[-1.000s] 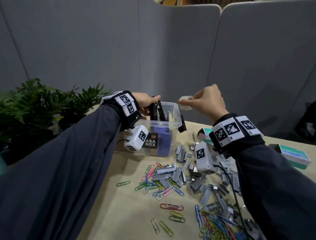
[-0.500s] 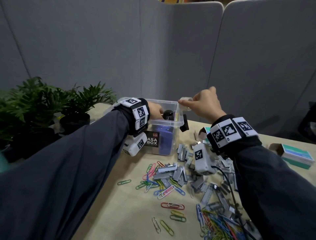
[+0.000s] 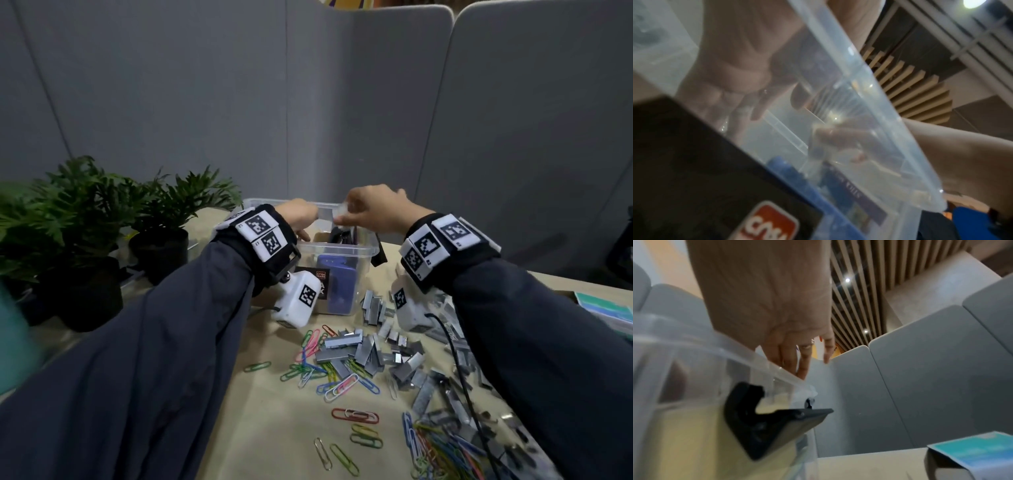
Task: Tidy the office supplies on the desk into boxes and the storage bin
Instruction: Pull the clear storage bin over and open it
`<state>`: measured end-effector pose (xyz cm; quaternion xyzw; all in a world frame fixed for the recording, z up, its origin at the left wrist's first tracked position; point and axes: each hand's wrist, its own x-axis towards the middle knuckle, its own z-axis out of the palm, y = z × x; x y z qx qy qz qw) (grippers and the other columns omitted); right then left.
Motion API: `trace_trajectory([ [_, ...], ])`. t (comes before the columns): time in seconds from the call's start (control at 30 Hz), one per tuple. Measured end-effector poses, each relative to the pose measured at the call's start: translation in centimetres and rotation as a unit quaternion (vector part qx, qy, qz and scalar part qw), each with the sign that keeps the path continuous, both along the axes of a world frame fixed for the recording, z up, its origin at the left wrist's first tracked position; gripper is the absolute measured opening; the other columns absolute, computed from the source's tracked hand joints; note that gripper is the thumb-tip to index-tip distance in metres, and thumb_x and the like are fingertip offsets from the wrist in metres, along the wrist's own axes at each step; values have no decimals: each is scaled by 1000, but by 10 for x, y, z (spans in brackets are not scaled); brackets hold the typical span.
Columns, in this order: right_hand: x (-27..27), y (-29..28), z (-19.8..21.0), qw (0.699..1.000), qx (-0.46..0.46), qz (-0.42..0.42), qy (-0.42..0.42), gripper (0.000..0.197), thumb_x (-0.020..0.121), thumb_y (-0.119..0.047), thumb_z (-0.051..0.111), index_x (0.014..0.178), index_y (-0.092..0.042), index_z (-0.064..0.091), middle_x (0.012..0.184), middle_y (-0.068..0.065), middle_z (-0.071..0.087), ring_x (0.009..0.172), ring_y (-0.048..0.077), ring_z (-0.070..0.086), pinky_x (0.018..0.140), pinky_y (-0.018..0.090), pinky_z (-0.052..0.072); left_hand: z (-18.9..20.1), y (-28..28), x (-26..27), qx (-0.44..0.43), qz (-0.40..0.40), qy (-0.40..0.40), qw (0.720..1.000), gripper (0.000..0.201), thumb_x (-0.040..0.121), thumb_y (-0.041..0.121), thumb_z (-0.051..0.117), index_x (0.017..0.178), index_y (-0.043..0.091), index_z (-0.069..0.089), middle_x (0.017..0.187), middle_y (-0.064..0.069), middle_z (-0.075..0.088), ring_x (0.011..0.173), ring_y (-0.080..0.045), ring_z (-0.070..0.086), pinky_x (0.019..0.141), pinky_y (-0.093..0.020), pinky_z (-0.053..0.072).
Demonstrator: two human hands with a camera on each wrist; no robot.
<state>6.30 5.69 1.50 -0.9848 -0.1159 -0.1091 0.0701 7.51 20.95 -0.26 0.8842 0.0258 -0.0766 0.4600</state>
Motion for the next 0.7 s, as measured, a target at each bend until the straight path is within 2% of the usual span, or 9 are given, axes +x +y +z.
trace_trajectory([
  [0.03, 1, 2, 1, 999, -29, -7, 22, 37, 89, -61, 57, 94, -24, 57, 102, -2, 60, 114, 24, 52, 104, 52, 27, 0, 0, -2, -24, 7, 13, 1000, 34, 102, 11, 33, 129, -7, 43, 131, -31, 52, 110, -41, 59, 95, -46, 48],
  [0.1, 4, 7, 1, 995, -81, -20, 51, 32, 90, -59, 57, 95, -27, 58, 105, -2, 60, 120, 24, 47, 107, 55, 22, 3, -2, -6, -50, 2, 26, 998, 37, 103, 15, 30, 135, -2, 36, 128, -29, 52, 88, -37, 66, 94, -48, 46],
  [0.17, 5, 14, -2, 990, -122, -22, 62, 33, 92, -53, 57, 108, -24, 62, 116, -1, 61, 124, 25, 47, 107, 56, 21, 8, -2, -13, -68, 1, 35, 997, 27, 104, 19, 29, 121, 1, 40, 117, -25, 51, 47, -23, 65, 80, -36, 47],
  [0.23, 5, 15, -5, 992, -108, -21, 63, 32, 93, -49, 58, 110, -22, 62, 118, 1, 61, 124, 26, 48, 106, 56, 25, 12, 0, -17, -74, 5, 36, 997, 26, 105, 22, 29, 119, 3, 40, 113, -21, 48, 35, -15, 59, 64, -31, 45],
  [0.3, 6, 11, -6, 996, -60, -22, 61, 26, 91, -49, 61, 100, -24, 58, 108, -2, 59, 120, 25, 50, 103, 52, 29, 13, 0, -17, -74, -13, 58, 995, 45, 106, 30, 25, 139, 0, 32, 124, -28, 47, 77, -32, 69, 73, -38, 46],
  [0.37, 5, 9, -7, 997, -52, -29, 42, 30, 93, -47, 60, 106, -20, 61, 107, 0, 58, 120, 26, 49, 103, 52, 30, 13, -1, -17, -59, -28, 90, 994, 63, 106, 42, 17, 149, -4, 15, 144, -34, 35, 126, -46, 46, 101, -47, 37],
  [0.4, 4, 9, -7, 997, -64, -32, 19, 33, 94, -45, 58, 112, -19, 62, 111, 2, 61, 122, 28, 48, 103, 54, 29, 13, -1, -16, -58, -33, 97, 993, 68, 104, 47, 14, 151, -3, 10, 148, -35, 29, 134, -46, 36, 107, -49, 31],
  [0.5, 3, 14, -7, 994, -98, -44, -34, 30, 96, -36, 50, 117, -20, 64, 120, 4, 62, 127, 30, 44, 104, 59, 26, 13, -2, -19, -64, -35, 118, 990, 75, 101, 55, 10, 152, 0, 6, 150, -34, 26, 137, -45, 32, 107, -51, 31],
  [0.7, 10, 18, -5, 986, -148, -68, 39, 25, 96, -39, 52, 115, -31, 66, 126, -4, 61, 141, 28, 25, 108, 58, 18, 13, -4, -18, -80, -33, 118, 989, 77, 99, 59, 8, 153, 3, 6, 153, -31, 23, 138, -46, 30, 108, -52, 29],
])
